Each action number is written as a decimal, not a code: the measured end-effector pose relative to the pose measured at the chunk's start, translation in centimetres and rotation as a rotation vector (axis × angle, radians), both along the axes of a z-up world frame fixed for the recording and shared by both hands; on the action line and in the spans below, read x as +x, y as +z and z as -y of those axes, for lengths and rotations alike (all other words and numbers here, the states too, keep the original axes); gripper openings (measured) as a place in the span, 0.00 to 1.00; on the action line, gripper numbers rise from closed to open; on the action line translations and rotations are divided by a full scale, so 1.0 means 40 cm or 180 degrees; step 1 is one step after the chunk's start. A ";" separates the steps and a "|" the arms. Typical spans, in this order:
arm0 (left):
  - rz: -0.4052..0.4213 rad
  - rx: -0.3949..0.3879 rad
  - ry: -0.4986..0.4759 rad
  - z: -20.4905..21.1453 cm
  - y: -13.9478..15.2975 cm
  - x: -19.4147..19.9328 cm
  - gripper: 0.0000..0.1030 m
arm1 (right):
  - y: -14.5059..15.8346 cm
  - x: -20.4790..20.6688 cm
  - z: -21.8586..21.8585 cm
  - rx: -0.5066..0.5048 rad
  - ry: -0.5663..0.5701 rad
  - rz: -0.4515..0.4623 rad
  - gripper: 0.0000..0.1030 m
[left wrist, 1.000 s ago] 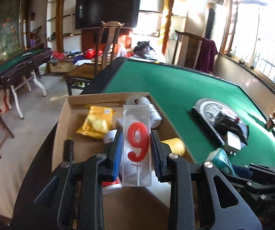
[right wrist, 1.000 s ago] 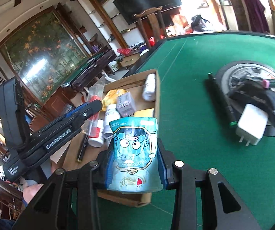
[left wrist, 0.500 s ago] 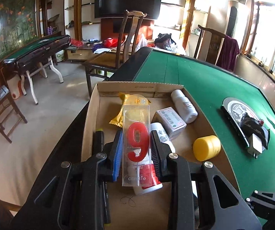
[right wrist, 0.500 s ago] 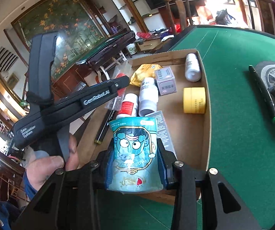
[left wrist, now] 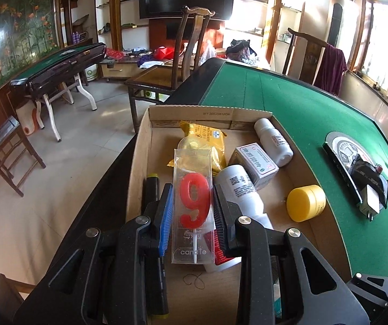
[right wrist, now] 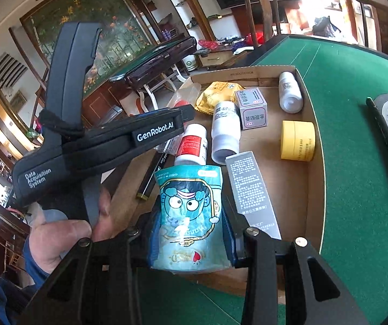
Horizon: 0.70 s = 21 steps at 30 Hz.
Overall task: Organize objects
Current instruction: 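Lower the candle package and snack packet into the tray with both tools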
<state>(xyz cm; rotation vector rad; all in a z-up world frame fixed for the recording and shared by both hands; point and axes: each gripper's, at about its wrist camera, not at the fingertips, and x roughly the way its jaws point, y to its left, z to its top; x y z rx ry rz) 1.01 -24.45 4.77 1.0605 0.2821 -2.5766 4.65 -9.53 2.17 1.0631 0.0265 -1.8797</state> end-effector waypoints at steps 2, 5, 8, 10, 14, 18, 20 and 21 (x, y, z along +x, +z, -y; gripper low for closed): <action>0.0011 0.0006 0.0020 0.006 -0.001 0.001 0.27 | -0.001 0.000 0.001 0.0001 0.0002 -0.0003 0.36; 0.0047 -0.0016 0.0038 0.009 -0.005 0.000 0.27 | -0.003 0.002 0.006 0.0019 0.0004 -0.0015 0.36; 0.0068 -0.0040 0.0045 0.009 -0.007 0.000 0.27 | -0.001 0.007 0.012 0.0037 0.0023 -0.0054 0.36; 0.0066 -0.0047 0.0055 0.009 -0.006 0.002 0.27 | -0.001 0.010 0.017 0.0049 0.0041 -0.0072 0.36; 0.0099 -0.0069 0.0082 0.011 -0.008 0.002 0.27 | -0.009 0.007 0.029 0.0096 0.0057 -0.0084 0.36; 0.0127 -0.0107 0.0100 0.012 -0.010 0.003 0.27 | -0.017 0.002 0.034 0.0130 0.0065 -0.0098 0.36; 0.0139 -0.0097 0.0094 0.014 -0.012 0.002 0.27 | -0.022 0.001 0.037 0.0154 0.0066 -0.0089 0.36; 0.0143 -0.0103 0.0095 0.013 -0.012 0.003 0.27 | -0.025 0.001 0.038 0.0164 0.0067 -0.0079 0.36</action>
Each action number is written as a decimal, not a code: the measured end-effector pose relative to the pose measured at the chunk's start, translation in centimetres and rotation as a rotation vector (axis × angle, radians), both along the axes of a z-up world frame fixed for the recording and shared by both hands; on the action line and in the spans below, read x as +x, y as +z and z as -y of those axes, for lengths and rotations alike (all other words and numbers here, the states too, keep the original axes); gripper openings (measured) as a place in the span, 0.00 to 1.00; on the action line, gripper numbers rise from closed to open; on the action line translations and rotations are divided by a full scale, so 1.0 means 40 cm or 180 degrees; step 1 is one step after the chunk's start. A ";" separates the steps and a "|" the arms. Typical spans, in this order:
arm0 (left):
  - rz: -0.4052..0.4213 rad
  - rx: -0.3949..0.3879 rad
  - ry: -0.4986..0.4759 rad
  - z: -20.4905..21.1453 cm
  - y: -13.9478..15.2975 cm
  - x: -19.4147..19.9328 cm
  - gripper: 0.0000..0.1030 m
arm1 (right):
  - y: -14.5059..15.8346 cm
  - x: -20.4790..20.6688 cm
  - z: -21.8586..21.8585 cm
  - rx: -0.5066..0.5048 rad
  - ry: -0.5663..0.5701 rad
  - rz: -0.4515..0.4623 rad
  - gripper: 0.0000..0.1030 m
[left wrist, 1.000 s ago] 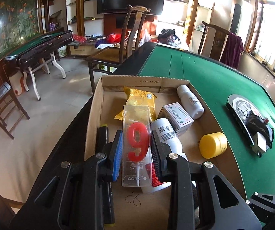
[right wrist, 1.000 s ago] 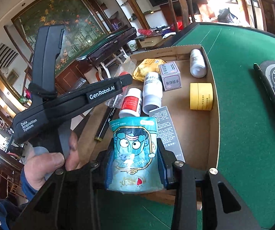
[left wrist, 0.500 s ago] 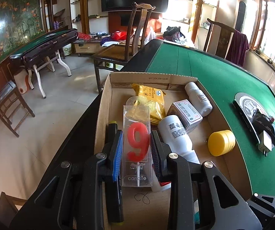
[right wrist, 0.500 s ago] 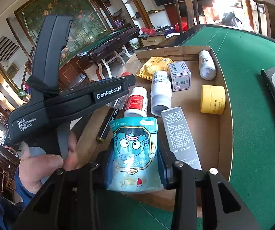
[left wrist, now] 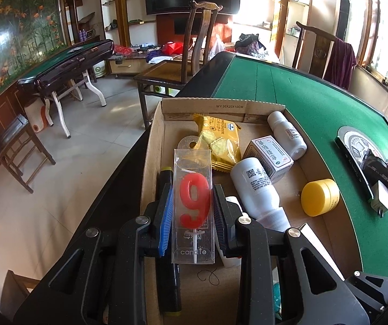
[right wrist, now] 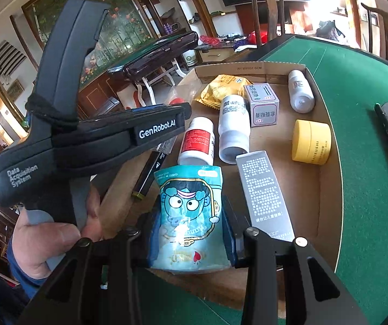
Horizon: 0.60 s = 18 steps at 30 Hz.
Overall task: Organize objects
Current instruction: 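Lower the candle package and snack packet into the tray with both tools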
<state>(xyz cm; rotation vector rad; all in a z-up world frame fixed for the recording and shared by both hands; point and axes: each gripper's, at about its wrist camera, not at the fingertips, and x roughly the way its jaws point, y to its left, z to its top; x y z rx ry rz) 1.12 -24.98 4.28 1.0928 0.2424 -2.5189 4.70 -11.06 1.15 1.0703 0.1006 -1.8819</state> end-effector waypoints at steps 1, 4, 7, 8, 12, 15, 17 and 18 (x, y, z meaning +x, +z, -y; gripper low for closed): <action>-0.0001 -0.0004 -0.0002 -0.001 0.000 0.000 0.27 | -0.003 -0.002 0.001 0.0008 0.0000 0.0005 0.36; 0.0005 -0.0012 -0.0003 -0.001 -0.002 -0.001 0.27 | -0.005 -0.004 0.002 0.0027 0.0009 0.0002 0.36; 0.0008 -0.0011 0.0001 -0.002 -0.002 -0.001 0.27 | -0.007 -0.004 0.003 0.0053 0.0015 0.0004 0.36; 0.0015 -0.0012 0.0005 -0.003 -0.004 -0.003 0.27 | -0.009 -0.005 0.002 0.0060 0.0013 0.0006 0.37; 0.0029 -0.0014 0.0006 -0.003 -0.006 -0.004 0.27 | -0.010 0.000 0.002 0.0074 0.0013 -0.0018 0.37; 0.0042 -0.0019 0.0003 -0.004 -0.009 -0.005 0.27 | -0.011 0.002 0.002 0.0083 0.0015 -0.0031 0.37; 0.0050 -0.0017 0.0005 -0.003 -0.010 -0.005 0.27 | -0.011 0.002 0.002 0.0080 0.0022 -0.0030 0.37; 0.0052 -0.0020 0.0005 -0.003 -0.011 -0.004 0.27 | -0.011 0.002 0.002 0.0083 0.0025 -0.0031 0.37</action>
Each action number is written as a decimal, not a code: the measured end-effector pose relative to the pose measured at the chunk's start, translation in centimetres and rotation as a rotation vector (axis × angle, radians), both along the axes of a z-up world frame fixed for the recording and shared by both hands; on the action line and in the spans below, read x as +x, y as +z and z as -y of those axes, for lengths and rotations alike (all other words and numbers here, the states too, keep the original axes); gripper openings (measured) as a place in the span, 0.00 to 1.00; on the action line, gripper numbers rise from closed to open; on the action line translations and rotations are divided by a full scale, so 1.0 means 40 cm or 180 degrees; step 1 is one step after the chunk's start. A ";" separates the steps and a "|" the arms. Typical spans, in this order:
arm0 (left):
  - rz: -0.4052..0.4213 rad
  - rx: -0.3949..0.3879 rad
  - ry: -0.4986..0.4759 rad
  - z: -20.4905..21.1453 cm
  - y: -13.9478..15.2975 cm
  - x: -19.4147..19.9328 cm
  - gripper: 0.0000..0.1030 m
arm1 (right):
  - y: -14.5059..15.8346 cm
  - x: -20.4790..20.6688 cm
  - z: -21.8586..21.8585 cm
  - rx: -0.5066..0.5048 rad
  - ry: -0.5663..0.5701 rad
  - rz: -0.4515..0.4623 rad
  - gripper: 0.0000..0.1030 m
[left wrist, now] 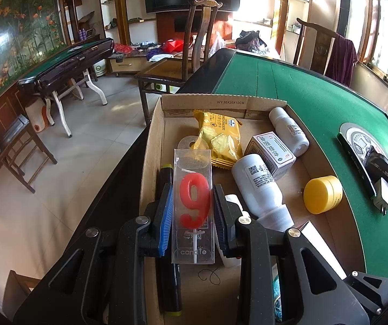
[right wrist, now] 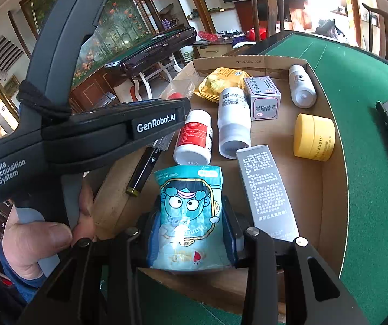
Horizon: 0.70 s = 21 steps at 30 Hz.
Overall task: Organize objects
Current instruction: 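Lower the candle package and snack packet into the tray with both tools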
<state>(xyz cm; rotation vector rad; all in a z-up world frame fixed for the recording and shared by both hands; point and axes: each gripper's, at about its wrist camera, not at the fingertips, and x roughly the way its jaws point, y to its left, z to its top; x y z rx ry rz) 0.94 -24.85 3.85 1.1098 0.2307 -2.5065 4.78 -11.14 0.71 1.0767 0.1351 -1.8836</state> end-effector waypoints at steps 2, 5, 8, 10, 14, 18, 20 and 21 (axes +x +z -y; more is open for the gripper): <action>-0.0001 -0.0003 -0.0002 -0.001 0.000 0.000 0.27 | 0.000 0.000 -0.001 0.0001 -0.0001 -0.0003 0.37; 0.0003 -0.0007 0.0000 -0.002 -0.002 -0.002 0.27 | 0.000 0.001 0.001 -0.0002 -0.0004 0.0001 0.38; 0.0010 -0.0007 0.0006 -0.002 -0.004 -0.003 0.27 | 0.000 0.001 0.001 0.0001 0.0001 -0.0001 0.39; 0.0017 -0.0006 0.0012 -0.001 -0.005 -0.004 0.27 | 0.002 -0.001 -0.002 0.0003 0.0005 -0.0003 0.39; 0.0044 -0.0004 0.0016 0.001 -0.006 -0.005 0.27 | 0.001 0.001 -0.003 0.0003 0.0008 -0.0002 0.40; 0.0082 0.0018 0.0027 0.006 -0.009 -0.009 0.27 | 0.004 0.005 -0.003 -0.0002 0.0007 -0.0005 0.41; 0.0091 0.0011 0.0037 0.006 -0.010 -0.009 0.27 | 0.006 0.004 -0.007 -0.0014 0.0001 0.0003 0.42; 0.0088 0.0019 0.0041 0.007 -0.010 -0.008 0.27 | 0.008 0.004 -0.008 -0.0017 -0.0001 0.0007 0.42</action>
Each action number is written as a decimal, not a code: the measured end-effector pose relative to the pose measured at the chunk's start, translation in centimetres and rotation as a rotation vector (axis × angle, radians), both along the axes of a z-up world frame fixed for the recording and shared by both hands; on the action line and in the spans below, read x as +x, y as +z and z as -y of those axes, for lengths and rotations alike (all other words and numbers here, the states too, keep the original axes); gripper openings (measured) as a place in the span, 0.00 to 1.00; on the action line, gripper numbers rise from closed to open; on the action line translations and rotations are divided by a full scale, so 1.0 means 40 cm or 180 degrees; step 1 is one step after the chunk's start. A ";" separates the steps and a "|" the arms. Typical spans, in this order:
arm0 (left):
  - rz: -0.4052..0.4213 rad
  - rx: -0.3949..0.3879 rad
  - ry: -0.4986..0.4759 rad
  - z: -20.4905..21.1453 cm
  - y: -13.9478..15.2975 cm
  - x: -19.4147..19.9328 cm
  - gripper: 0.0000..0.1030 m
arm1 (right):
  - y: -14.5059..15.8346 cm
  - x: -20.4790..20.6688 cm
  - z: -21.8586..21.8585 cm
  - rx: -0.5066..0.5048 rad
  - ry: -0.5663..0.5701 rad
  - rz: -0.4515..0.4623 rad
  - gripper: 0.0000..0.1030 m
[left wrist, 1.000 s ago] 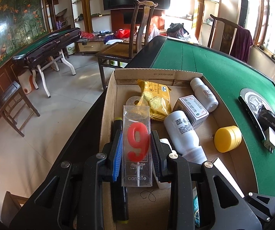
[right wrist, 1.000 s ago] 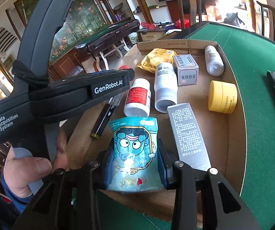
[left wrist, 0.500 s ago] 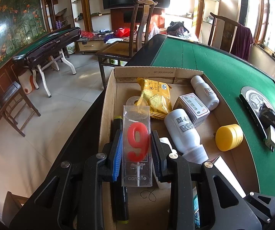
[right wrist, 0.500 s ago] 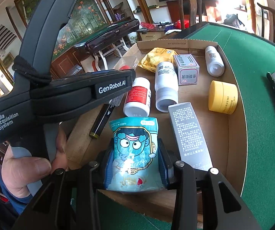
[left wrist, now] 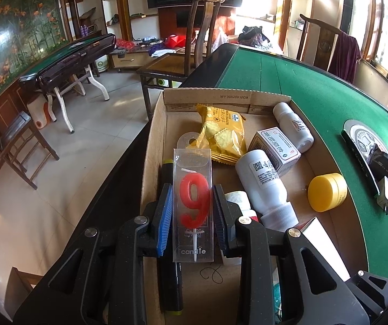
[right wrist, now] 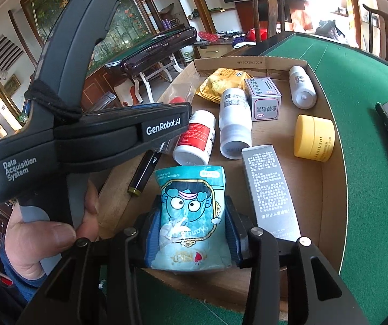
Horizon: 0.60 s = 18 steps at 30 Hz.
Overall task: Organize objects
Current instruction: 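Lower the candle package and snack packet into the tray with both tools, then open both tools to release the candle package and snack packet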
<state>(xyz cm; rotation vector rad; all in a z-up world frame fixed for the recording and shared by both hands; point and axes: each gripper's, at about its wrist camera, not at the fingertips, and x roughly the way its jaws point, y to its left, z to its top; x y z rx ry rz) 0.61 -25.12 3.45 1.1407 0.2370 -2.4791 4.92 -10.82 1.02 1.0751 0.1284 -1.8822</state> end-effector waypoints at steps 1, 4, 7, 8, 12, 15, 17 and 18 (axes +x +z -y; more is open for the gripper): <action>0.0005 0.0006 0.0005 0.001 -0.001 -0.001 0.27 | 0.003 -0.001 -0.002 -0.0012 -0.0005 0.0005 0.42; 0.0022 0.0016 0.0012 0.002 -0.003 -0.001 0.27 | 0.008 0.001 -0.006 -0.0035 -0.0009 -0.0020 0.43; 0.0016 0.0028 0.0020 0.003 -0.002 0.000 0.27 | 0.015 0.003 -0.012 -0.0059 -0.0033 -0.0054 0.43; 0.0014 0.0036 0.0027 0.005 -0.002 0.001 0.27 | 0.019 0.003 -0.014 -0.0078 -0.0039 -0.0065 0.43; -0.0018 0.0111 0.0060 0.013 0.002 0.004 0.28 | 0.025 0.002 -0.016 -0.0084 -0.0057 -0.0096 0.47; -0.0033 0.0137 0.0067 0.015 0.005 0.006 0.29 | 0.017 0.001 -0.010 -0.0039 -0.0046 -0.0041 0.47; -0.0019 0.0152 0.0061 0.015 0.004 0.004 0.29 | 0.016 0.001 -0.008 -0.0022 -0.0038 -0.0035 0.48; -0.0020 0.0156 0.0060 0.015 0.005 0.004 0.29 | 0.018 0.001 -0.010 -0.0018 -0.0044 -0.0044 0.48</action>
